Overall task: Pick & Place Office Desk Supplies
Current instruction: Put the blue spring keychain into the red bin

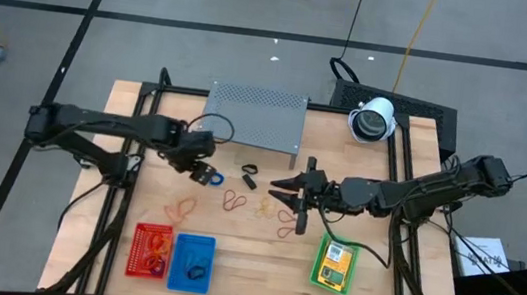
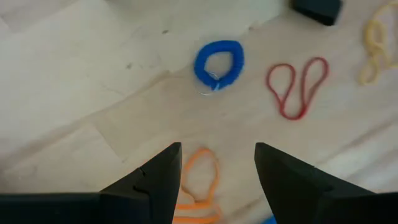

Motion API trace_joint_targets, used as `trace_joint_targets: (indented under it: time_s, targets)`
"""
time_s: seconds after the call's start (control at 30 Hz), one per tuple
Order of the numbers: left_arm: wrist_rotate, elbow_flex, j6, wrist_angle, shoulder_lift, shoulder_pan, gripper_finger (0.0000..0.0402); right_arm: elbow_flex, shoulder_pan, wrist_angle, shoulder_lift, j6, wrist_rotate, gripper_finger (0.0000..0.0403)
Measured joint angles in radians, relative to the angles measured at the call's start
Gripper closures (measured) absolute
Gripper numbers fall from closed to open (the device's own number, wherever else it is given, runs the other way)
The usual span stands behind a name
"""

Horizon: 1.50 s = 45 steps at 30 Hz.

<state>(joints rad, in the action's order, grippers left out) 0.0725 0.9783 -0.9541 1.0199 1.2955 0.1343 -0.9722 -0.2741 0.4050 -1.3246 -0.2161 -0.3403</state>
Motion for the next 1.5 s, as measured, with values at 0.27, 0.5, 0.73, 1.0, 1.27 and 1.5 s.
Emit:
trace_joint_targets:
  time_s: [0.27, 0.5, 0.73, 1.0, 1.27, 1.5]
  targets:
    - [-0.015, 0.0, 0.017, -0.062, 0.134, 0.071, 0.0188, 0.0, 0.0, -0.082, 0.063, 0.0, 0.001, 0.0314]
    - [-0.067, 0.0, -0.011, -0.14, 0.214, 0.065, 0.0188, 0.0, 0.0, -0.155, 0.129, 0.0, -0.001, 0.0314]
    - [-0.138, 0.0, -0.059, -0.151, 0.259, 0.026, 0.0188, 0.0, 0.0, -0.18, 0.176, 0.022, -0.003, 0.0314]
    - [-0.21, -0.001, -0.123, -0.155, 0.292, -0.043, 0.0188, 0.0, 0.0, -0.19, 0.202, 0.039, -0.03, 0.0314]
    - [-0.274, -0.001, -0.191, -0.159, 0.34, -0.094, 0.0188, 0.0, -0.001, -0.193, 0.207, 0.042, -0.03, 0.0314]
    - [-0.287, 0.0, -0.251, -0.186, 0.436, -0.141, 0.0188, 0.0, -0.001, -0.193, 0.207, 0.021, -0.03, 0.0314]
